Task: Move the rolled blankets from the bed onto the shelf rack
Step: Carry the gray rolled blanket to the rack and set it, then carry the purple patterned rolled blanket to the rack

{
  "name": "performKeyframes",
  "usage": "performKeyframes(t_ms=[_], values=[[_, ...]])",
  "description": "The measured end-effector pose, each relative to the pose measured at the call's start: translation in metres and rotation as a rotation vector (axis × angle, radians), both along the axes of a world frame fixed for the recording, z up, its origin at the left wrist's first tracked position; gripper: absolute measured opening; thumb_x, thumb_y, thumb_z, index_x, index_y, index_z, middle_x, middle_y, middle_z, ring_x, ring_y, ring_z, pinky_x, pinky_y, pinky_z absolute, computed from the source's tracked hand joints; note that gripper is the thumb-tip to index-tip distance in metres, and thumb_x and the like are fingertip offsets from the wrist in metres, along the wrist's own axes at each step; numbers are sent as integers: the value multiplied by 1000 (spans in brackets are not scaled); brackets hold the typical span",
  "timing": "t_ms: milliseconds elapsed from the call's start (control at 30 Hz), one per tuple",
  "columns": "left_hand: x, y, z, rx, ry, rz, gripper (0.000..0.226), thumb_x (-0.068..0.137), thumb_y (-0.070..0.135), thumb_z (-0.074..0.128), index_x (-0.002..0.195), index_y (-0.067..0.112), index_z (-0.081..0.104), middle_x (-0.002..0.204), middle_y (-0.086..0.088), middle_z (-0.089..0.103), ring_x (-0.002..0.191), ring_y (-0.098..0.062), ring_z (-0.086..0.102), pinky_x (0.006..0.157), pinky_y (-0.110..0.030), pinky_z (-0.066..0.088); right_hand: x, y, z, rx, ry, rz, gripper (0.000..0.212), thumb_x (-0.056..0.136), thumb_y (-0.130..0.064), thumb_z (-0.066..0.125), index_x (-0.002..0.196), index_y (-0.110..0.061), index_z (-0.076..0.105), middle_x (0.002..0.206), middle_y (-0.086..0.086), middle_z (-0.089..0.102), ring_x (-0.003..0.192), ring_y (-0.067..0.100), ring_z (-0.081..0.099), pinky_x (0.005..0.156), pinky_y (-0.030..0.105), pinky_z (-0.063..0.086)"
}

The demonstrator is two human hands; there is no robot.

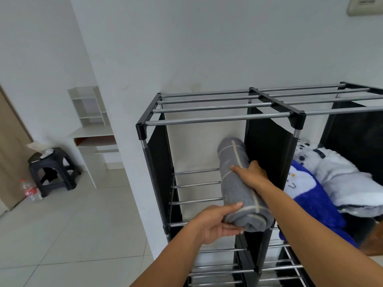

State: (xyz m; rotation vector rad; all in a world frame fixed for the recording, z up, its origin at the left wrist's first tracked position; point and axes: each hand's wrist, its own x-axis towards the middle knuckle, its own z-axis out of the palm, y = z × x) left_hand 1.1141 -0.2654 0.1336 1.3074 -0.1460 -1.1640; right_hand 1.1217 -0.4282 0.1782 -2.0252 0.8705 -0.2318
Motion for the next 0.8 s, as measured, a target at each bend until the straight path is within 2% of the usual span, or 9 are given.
performKeyframes(t_ms=[167,300,400,500,567,633,700,800], values=[[-1,-3,-9,-28,-58,7,22,87,17,69,103,8,57,96,-11,69,77,-16,70,77,-24,59,2,-3,-6,-131,95,52,61,96,-40,40,148,-11,26,148,17,36,131,36,43,106,46,40],[-3,-1,-13,-20,-94,20,39,87,20,69,119,3,53,105,-10,66,86,-16,68,82,-25,56,-6,1,-5,-267,95,64,53,98,-38,34,142,-9,34,144,19,38,128,37,44,105,49,39],[-9,4,-18,11,-155,41,47,86,26,70,124,6,49,103,-8,67,91,-18,68,83,-29,55,-23,10,-7,-352,39,88,42,97,-31,37,132,-10,45,134,18,47,118,34,50,100,43,42],[-26,16,-43,111,-242,54,29,87,24,69,106,20,48,81,-4,63,68,-16,63,67,-26,51,-56,25,-18,-389,-102,79,40,96,-25,47,131,-7,50,130,17,52,116,31,53,97,35,40],[-39,26,-69,176,-198,-23,19,87,22,69,93,19,51,72,-3,59,54,-13,60,58,-25,47,-87,40,-28,-402,-237,-3,37,95,-23,52,127,-6,56,125,12,58,113,25,55,91,26,38],[-49,29,-93,263,-156,-114,14,88,20,67,83,16,54,66,-3,58,48,-12,57,53,-23,44,-122,54,-48,-386,-303,-129,32,92,-19,57,121,-5,59,115,8,62,106,22,56,85,20,35],[-61,21,-113,321,-181,-218,15,90,19,63,79,16,53,65,-2,57,47,-12,55,50,-20,41,-163,61,-78,-343,-254,-235,30,90,-13,61,118,-3,62,112,10,64,103,24,59,83,16,34],[-96,-6,-134,338,-213,-454,10,90,21,62,85,19,53,68,1,57,49,-9,55,49,-19,41,-251,72,-128,-166,-35,-426,32,91,-16,59,122,-7,61,122,11,61,106,26,62,85,21,42]])
